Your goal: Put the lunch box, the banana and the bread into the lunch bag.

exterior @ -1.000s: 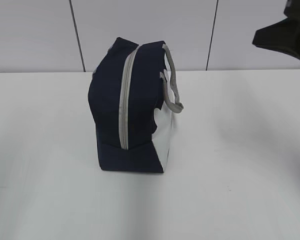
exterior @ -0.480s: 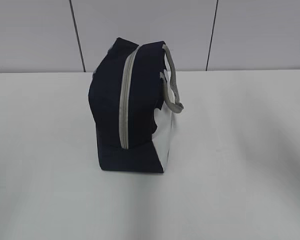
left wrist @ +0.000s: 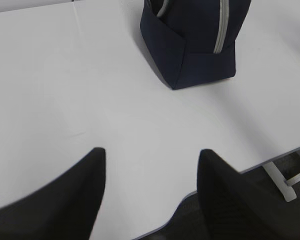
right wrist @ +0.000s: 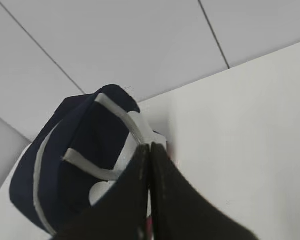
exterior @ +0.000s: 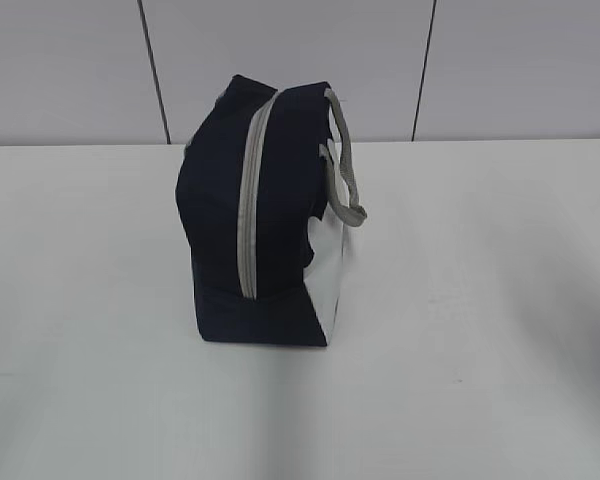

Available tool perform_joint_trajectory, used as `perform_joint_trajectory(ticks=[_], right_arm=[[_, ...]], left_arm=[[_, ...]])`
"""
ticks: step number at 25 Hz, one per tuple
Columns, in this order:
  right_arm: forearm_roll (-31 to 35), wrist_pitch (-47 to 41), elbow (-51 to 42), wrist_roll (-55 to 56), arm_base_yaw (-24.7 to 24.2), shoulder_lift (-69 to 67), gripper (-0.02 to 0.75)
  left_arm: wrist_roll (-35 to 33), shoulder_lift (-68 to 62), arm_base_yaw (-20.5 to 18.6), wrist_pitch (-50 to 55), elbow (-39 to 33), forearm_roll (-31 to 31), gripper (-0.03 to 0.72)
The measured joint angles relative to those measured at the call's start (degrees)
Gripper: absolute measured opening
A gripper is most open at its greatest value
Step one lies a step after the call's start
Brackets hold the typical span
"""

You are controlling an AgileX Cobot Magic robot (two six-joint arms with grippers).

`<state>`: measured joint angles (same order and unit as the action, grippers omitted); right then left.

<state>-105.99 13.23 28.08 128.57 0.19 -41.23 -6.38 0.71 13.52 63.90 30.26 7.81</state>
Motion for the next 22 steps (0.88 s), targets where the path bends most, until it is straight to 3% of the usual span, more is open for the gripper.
perform_joint_trajectory(ticks=[10,17,22], right_arm=[[0.6,-8.4,-1.5,-0.2,0.0,0.0,-0.016],[1.0,-7.2,-8.1,-1.0,0.0,0.0,-0.016],[11.1,-6.7,-11.8,-14.5,3.5,0.0,-0.016]], left_arm=[[0.0,0.0,0.0,0.0,0.0,0.0,0.413],[0.0,0.0,0.0,0.0,0.0,0.0,0.386],[0.0,0.0,0.0,0.0,0.0,0.0,0.367]])
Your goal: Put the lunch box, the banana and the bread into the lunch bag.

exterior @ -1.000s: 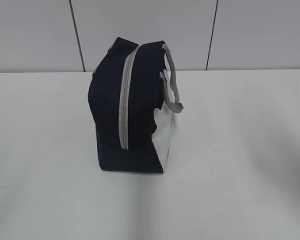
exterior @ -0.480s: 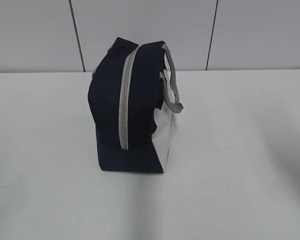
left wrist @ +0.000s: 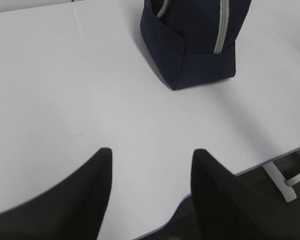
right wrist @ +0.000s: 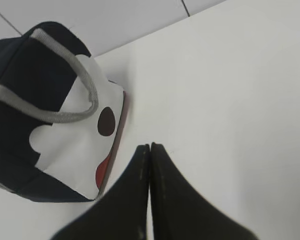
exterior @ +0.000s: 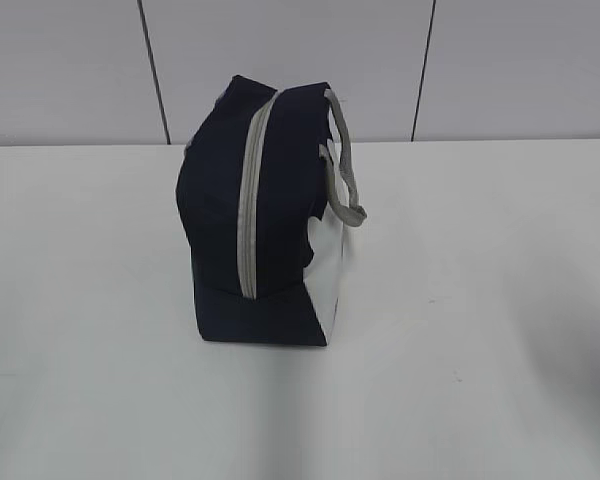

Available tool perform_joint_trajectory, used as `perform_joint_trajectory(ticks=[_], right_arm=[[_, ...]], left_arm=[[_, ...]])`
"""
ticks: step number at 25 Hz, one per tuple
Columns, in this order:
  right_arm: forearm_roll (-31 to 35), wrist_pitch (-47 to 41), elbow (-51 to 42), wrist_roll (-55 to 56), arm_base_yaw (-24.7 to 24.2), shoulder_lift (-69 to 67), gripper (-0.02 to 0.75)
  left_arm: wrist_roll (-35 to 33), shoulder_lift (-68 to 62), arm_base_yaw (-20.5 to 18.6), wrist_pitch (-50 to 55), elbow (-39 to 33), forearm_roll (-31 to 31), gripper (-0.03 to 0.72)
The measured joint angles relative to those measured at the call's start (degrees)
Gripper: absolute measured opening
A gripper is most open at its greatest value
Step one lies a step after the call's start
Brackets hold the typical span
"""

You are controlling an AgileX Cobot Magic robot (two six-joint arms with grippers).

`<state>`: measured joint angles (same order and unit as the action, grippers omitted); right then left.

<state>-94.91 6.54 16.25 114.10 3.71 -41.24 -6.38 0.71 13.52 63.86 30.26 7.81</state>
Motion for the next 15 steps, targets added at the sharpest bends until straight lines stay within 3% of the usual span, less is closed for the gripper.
perform_joint_trajectory(ticks=[4,11,15], right_arm=[[16.6,-5.0,-1.1,-16.9,2.5,0.0,-0.016],[63.7,-15.6,-0.1,-66.0,9.1,0.0,-0.016],[84.1,-22.6,3.2,-90.3,10.0,0.0,-0.016]], left_arm=[[0.0,0.0,0.0,0.0,0.0,0.0,0.345],[0.0,0.0,0.0,0.0,0.0,0.0,0.319],[0.0,0.0,0.0,0.0,0.0,0.0,0.302]])
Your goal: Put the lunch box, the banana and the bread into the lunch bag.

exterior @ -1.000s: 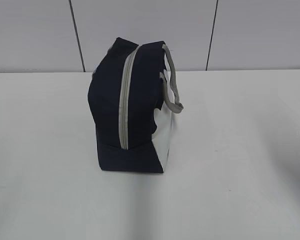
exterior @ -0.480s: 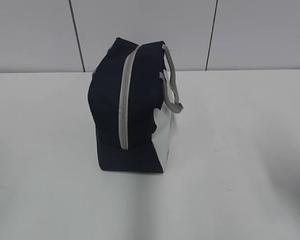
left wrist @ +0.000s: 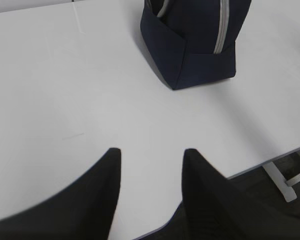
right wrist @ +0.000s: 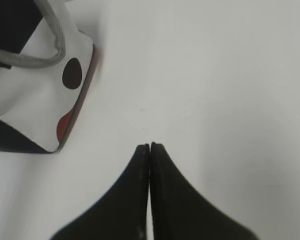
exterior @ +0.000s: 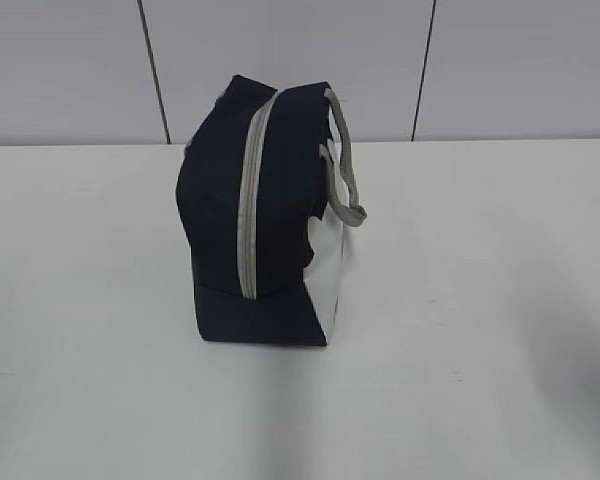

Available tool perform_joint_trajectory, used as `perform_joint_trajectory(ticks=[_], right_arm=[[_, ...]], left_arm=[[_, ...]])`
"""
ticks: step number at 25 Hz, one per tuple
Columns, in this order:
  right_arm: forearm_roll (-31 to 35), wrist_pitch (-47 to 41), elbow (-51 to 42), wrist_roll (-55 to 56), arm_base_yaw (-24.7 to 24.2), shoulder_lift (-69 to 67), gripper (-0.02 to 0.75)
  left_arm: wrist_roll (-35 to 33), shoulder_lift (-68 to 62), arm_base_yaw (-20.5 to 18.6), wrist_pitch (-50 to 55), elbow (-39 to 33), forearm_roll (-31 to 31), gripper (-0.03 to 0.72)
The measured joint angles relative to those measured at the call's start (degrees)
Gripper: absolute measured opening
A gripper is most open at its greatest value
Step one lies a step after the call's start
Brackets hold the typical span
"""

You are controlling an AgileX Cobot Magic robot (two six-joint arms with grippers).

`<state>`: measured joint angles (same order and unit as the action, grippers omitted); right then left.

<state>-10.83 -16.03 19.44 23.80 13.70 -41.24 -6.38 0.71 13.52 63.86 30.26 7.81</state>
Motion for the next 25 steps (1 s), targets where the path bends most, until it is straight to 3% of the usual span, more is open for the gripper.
perform_joint_trajectory(ticks=[2,7,12,15,17,18,22,23,25], right_arm=[[5.0,-4.3,2.5,-6.5,0.0,0.0,-0.016],[9.9,-14.0,7.3,-15.6,0.0,0.0,-0.016],[20.5,-23.1,11.0,-29.8,0.0,3.8,-0.016],[22.3,-26.8,11.2,-32.3,0.0,8.3,-0.006],[22.3,-29.8,11.2,-33.2,-0.4,11.8,0.068],[22.2,-31.1,11.2,-33.8,-0.7,13.5,0.145],[20.8,-36.8,11.2,-35.2,-1.4,19.0,0.542],[20.4,-38.5,11.3,-35.3,-1.5,20.2,0.592],[19.9,-42.1,11.4,-35.4,-2.0,22.5,0.618]], left_arm=[[0.0,0.0,0.0,0.0,0.0,0.0,0.295],[0.0,0.0,0.0,0.0,0.0,0.0,0.287],[0.0,0.0,0.0,0.0,0.0,0.0,0.287],[0.0,0.0,0.0,0.0,0.0,0.0,0.287],[0.0,0.0,0.0,0.0,0.0,0.0,0.286],[0.0,0.0,0.0,0.0,0.0,0.0,0.283],[0.0,0.0,0.0,0.0,0.0,0.0,0.258],[0.0,0.0,0.0,0.0,0.0,0.0,0.254],[0.0,0.0,0.0,0.0,0.0,0.0,0.247]])
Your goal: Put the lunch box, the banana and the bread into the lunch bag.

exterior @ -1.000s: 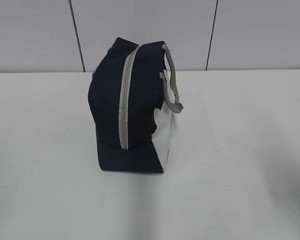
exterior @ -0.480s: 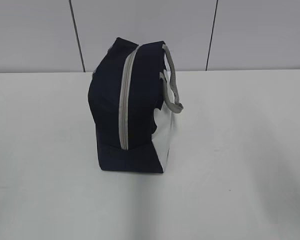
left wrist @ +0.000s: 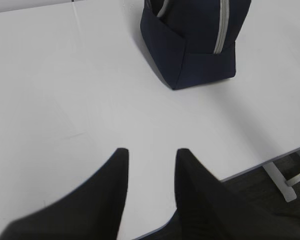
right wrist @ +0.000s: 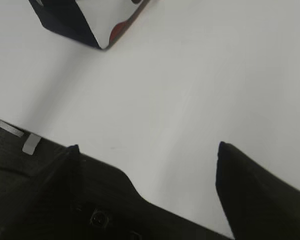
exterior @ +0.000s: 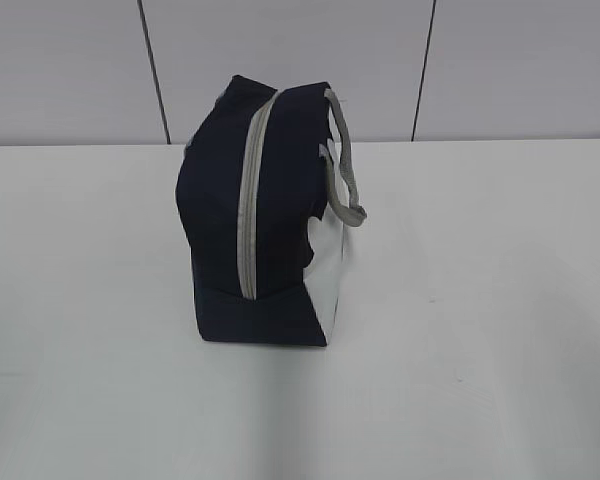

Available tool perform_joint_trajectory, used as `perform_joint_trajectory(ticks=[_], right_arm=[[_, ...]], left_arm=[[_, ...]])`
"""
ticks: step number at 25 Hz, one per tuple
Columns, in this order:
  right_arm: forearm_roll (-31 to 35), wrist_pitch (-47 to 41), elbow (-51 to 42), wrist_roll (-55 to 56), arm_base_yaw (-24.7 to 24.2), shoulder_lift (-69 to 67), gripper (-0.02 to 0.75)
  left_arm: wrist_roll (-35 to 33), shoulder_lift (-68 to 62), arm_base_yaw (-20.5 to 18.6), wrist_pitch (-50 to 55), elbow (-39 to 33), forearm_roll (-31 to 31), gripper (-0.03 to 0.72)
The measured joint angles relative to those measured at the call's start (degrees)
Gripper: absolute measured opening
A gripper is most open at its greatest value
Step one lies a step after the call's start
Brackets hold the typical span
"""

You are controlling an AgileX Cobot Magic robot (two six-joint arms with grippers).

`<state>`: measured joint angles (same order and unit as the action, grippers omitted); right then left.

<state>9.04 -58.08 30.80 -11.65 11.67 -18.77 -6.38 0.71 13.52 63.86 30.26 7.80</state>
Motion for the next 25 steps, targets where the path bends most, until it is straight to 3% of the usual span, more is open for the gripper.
perform_joint_trajectory(ticks=[5,13,25], right_arm=[[-1.2,-6.4,0.0,0.0,-1.4,6.2,0.627],[-5.4,-7.2,-1.8,0.4,-2.1,16.7,0.622],[-5.5,-7.3,-1.8,0.7,-2.1,19.9,0.533]], left_arm=[[0.0,0.0,0.0,0.0,0.0,0.0,0.245],[0.0,0.0,0.0,0.0,0.0,0.0,0.242],[0.0,0.0,0.0,-0.1,-0.1,0.0,0.242]])
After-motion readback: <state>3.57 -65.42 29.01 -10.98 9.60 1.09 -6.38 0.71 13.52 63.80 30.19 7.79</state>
